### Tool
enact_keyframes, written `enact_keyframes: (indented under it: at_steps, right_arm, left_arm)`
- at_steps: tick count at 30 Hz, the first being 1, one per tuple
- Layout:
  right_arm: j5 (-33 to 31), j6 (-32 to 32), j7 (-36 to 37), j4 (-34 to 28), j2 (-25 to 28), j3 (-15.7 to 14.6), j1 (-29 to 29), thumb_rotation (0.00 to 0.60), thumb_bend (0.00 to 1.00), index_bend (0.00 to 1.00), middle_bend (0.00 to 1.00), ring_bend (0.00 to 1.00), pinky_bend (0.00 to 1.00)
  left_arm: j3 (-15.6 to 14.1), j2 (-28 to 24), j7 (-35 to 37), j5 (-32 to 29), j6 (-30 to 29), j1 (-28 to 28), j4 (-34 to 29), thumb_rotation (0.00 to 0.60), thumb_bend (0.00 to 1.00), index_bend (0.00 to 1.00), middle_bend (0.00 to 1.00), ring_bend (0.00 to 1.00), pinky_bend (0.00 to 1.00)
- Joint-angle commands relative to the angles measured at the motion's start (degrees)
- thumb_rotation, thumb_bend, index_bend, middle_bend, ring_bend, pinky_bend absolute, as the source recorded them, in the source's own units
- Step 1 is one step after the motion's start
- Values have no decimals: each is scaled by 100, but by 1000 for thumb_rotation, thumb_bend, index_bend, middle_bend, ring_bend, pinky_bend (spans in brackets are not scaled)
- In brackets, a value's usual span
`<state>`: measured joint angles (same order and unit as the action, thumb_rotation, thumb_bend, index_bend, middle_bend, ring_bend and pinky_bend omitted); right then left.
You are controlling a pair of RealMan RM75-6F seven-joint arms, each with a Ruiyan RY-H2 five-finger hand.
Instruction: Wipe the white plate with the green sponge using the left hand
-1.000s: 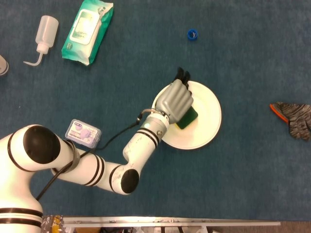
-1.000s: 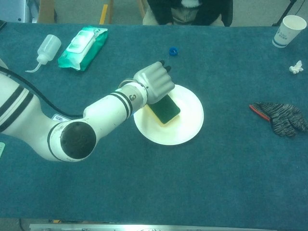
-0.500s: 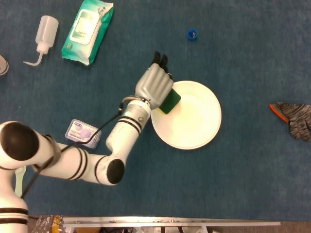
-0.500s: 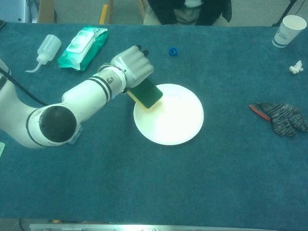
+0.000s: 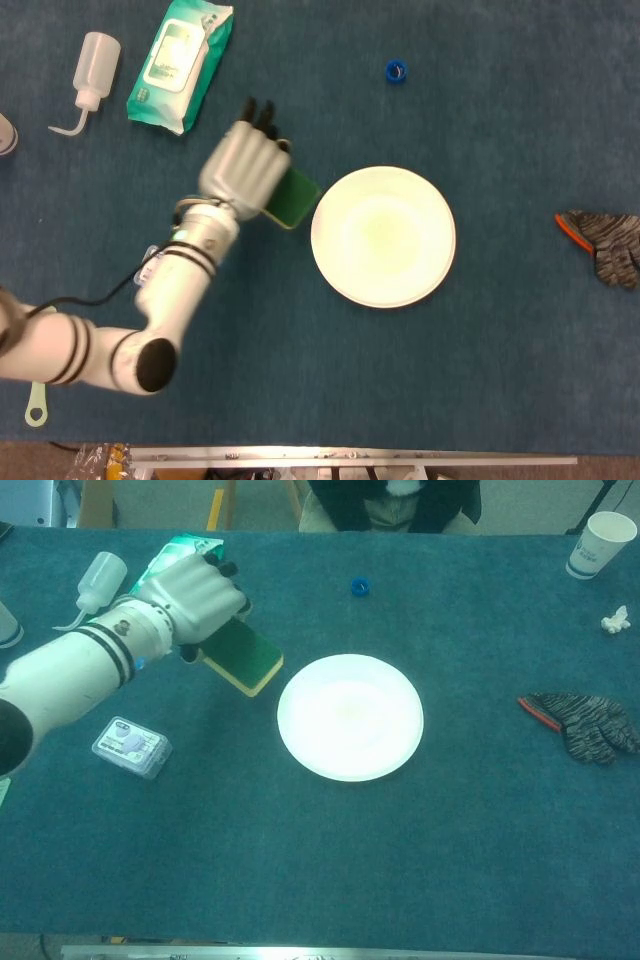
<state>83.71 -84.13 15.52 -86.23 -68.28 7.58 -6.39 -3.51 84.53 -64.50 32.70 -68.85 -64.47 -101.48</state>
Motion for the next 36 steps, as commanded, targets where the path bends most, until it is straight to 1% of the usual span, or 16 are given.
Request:
enact_keyframes:
  at_steps: [1, 8, 11, 13, 16, 20, 23, 27, 31, 36]
  right_arm:
    - [21, -1, -23, -25, -4, -9, -9, 600, 388, 389, 394, 224, 449]
    - [73, -27, -53, -66, -17, -24, -23, 600, 388, 389, 394, 224, 449]
    - [72, -50, -60, -79, -3, -22, -13, 600, 388, 389, 394, 224, 449]
    - [79, -58, -67, -92, 3, -25, -13, 600, 388, 389, 394, 224, 449]
    - [89, -64, -74, -110, 6, -28, -16, 600, 388, 389, 394, 224, 449]
    - [91, -88, -80, -123, 18, -22, -11, 600, 388, 389, 394, 224, 449]
    - [73, -92, -79, -122, 28, -24, -1, 600, 388, 389, 394, 224, 449]
    - [51, -145, -83, -131, 68, -23, 42, 600, 388, 389, 394, 224, 449]
    - [6, -221, -102, -152, 140, -16, 111, 600, 388, 389, 394, 224, 449]
    - [-59, -293, -138, -179, 195, -11, 192, 600, 388, 389, 394, 224, 449]
  left_arm:
    - [-135, -188, 216, 101, 12, 207, 18, 600, 255, 403, 258, 72, 89]
    - [-247, -336, 329, -49, 209, 429, 219, 600, 255, 303, 180, 41, 88]
    - [-228, -379, 443, -166, 359, 504, 268, 600, 255, 173, 109, 4, 88]
    - [-194, -401, 523, -205, 437, 540, 288, 600, 256, 59, 50, 0, 86]
    - [-154, -441, 636, -137, 457, 595, 274, 600, 256, 1, 6, 0, 85]
    - [-95, -568, 969, 230, 323, 775, 187, 600, 256, 0, 13, 0, 85]
    - [-30, -679, 1489, 742, 148, 1023, 146, 600, 255, 12, 35, 0, 85]
    - [-15, -877, 2270, 1499, -170, 1444, 126, 600, 256, 88, 81, 0, 85]
    - [-130, -1177, 2989, 2221, -589, 1970, 34, 600, 256, 136, 113, 0, 85]
    - [-325, -1409, 3455, 2847, -1035, 2536, 24, 600, 255, 166, 141, 0, 85]
